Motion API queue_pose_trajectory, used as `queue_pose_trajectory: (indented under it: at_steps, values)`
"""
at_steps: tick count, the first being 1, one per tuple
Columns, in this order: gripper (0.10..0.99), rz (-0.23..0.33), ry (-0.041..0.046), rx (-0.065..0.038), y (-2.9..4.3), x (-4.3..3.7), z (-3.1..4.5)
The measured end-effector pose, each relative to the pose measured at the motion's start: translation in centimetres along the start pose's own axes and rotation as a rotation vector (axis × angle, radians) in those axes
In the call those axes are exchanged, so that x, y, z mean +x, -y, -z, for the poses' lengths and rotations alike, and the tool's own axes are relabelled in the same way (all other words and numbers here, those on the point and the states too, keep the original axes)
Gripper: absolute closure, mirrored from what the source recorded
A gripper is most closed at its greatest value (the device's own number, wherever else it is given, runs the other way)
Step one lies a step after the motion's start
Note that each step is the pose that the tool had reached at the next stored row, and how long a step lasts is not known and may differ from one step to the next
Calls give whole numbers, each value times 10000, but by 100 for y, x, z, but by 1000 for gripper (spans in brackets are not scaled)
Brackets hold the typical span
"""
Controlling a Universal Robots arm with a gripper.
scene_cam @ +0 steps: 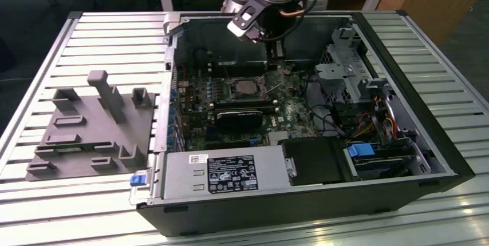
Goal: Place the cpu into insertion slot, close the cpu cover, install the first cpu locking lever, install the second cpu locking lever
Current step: 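Close the cpu cover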
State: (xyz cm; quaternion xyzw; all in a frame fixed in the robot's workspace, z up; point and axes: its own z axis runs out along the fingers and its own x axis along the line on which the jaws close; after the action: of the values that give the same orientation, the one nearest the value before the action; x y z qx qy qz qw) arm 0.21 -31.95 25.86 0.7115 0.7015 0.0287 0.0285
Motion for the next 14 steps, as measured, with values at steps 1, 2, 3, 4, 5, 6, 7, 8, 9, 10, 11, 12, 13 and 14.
queue_pose_trajectory:
  at_steps: [1,2,3,4,5,6,7,8,9,10,11,12,13,14]
  values:
    - [984,0,0,2,-27,0,-2]
    - [984,1,1,5,-56,1,-4]
    - [984,1,2,8,-85,1,-6]
    - [984,0,3,11,-115,2,-8]
    - [984,1,2,14,-146,2,-11]
    - [984,1,1,16,-179,3,-14]
    - [984,0,0,18,-209,3,-17]
    - [984,0,-1,21,-239,4,-20]
    - [984,1,0,24,-268,4,-22]
    - [984,0,1,27,-295,4,-24]
    - [984,0,1,29,-321,5,-26]
    - [984,1,1,31,-344,5,-28]
    - [984,1,1,32,-363,6,-29]
    - [984,1,1,35,-430,6,-37]
